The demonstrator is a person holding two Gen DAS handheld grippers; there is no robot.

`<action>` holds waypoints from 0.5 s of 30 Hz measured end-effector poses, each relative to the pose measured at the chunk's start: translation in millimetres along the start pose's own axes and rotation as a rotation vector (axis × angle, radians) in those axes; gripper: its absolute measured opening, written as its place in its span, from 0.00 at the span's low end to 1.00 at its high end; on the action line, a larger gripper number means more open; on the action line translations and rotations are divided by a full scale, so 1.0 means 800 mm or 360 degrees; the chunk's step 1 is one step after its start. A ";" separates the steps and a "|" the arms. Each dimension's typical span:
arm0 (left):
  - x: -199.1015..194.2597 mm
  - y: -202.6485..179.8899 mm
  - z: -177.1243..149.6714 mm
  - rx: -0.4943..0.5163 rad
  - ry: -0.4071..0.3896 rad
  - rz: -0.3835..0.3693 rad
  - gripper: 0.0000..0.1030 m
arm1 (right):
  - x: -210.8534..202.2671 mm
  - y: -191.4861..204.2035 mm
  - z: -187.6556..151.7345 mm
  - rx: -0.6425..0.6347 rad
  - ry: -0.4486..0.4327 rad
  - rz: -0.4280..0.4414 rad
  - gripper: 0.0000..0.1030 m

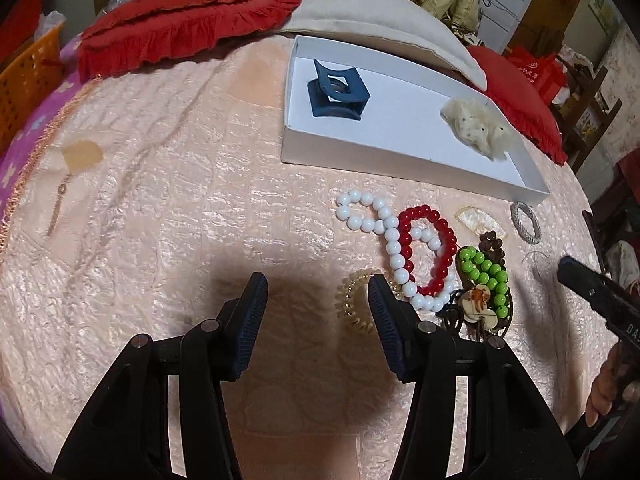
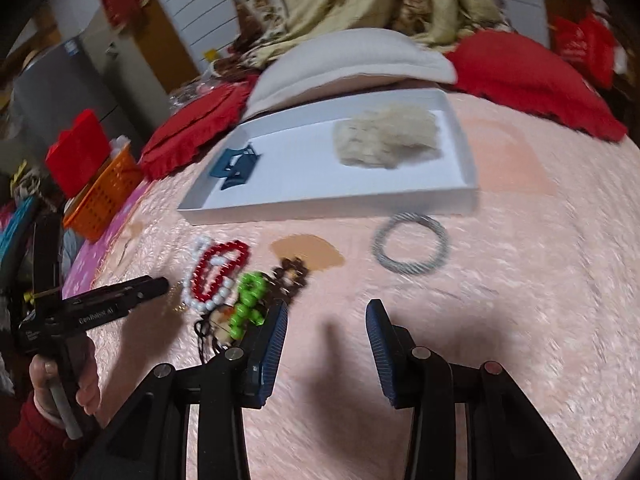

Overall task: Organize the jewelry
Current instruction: 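Lower the right tool onto the white and red bead bracelets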

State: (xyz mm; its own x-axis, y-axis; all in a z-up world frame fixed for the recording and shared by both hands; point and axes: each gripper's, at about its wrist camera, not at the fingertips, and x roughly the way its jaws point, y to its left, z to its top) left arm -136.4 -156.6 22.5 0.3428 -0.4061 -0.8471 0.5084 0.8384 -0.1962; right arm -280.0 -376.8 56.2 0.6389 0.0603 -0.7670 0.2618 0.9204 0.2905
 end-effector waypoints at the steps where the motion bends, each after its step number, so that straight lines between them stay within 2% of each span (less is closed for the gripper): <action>1: 0.003 0.000 -0.001 0.0008 0.0002 -0.0004 0.50 | 0.006 0.005 0.004 -0.0008 0.0008 0.0012 0.38; 6: 0.009 -0.003 -0.001 0.0041 -0.0017 -0.0013 0.49 | 0.039 0.045 0.024 -0.0100 0.0066 0.0103 0.38; 10: 0.011 -0.006 -0.001 0.0063 -0.0037 0.0014 0.40 | 0.072 0.076 0.039 -0.0189 0.0119 0.0129 0.38; 15: 0.012 -0.012 -0.004 0.0114 -0.0061 0.0053 0.36 | 0.115 0.093 0.050 -0.0253 0.0214 0.0121 0.31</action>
State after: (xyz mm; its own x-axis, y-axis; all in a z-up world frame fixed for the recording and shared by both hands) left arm -140.3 -167.7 14.7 0.3901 -0.3931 -0.8326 0.5508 0.8243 -0.1310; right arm -172.8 -318.3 30.0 0.5474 0.1729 -0.8188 0.0922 0.9600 0.2644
